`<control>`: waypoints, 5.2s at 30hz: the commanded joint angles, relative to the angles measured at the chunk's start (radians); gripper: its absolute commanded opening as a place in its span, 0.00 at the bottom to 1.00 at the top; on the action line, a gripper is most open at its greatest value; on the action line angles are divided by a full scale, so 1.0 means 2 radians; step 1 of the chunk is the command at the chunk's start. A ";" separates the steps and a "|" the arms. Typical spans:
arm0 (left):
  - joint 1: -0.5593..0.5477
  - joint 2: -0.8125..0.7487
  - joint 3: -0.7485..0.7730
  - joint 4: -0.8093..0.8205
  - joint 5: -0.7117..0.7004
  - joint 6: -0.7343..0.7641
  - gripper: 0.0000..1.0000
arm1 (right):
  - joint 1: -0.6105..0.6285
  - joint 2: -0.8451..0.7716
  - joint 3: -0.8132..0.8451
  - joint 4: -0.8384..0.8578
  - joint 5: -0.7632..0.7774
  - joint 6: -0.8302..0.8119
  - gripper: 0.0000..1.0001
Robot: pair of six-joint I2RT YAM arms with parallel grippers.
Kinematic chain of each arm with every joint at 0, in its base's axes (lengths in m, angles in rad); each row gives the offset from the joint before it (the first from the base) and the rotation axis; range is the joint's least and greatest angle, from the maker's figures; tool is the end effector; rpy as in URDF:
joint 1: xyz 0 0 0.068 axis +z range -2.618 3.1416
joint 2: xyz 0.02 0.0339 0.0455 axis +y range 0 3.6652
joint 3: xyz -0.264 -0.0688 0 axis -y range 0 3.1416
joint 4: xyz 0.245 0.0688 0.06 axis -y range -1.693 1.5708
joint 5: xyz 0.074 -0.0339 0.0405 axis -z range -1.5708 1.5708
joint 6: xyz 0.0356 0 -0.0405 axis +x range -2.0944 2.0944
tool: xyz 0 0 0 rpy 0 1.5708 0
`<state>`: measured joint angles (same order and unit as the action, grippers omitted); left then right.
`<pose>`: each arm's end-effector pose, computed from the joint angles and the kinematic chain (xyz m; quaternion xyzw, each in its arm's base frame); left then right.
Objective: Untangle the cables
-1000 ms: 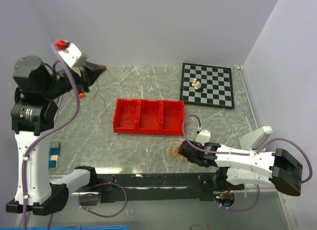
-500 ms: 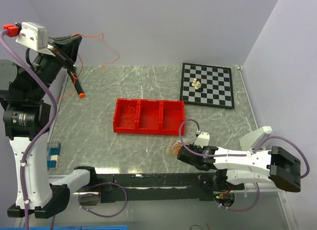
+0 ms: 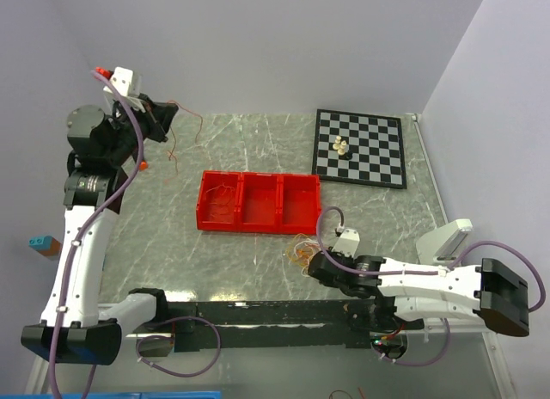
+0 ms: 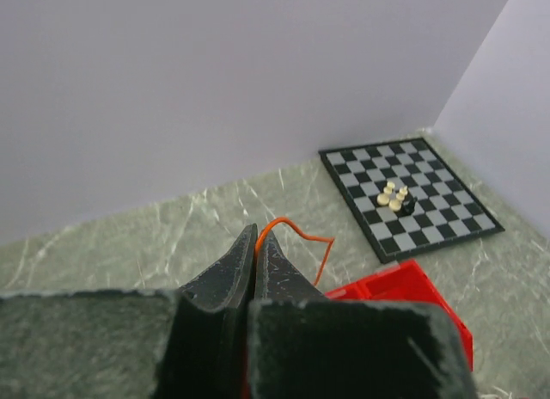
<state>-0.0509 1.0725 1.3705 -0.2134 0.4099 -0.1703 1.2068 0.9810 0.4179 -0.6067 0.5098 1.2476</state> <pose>0.2157 -0.0252 0.4837 0.1101 0.6702 -0.2164 0.7014 0.0708 0.1371 0.1561 0.0696 0.9471 0.0982 0.2976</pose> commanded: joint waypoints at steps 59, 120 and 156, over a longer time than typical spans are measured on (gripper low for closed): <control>-0.038 0.051 0.165 0.017 -0.077 0.020 0.01 | 0.005 -0.031 -0.019 0.017 0.004 0.014 0.00; -0.162 0.135 0.007 0.015 -0.143 -0.060 0.01 | 0.005 -0.010 -0.024 0.026 0.000 0.031 0.00; -0.137 0.044 -0.023 -0.072 -0.017 0.100 0.01 | -0.020 -0.088 0.197 0.073 0.047 -0.284 0.82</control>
<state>-0.3225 1.1809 1.2892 -0.2852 0.2596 -0.0841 1.2182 0.7452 0.6910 -0.5240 0.5526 0.8398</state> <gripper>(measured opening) 0.025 0.828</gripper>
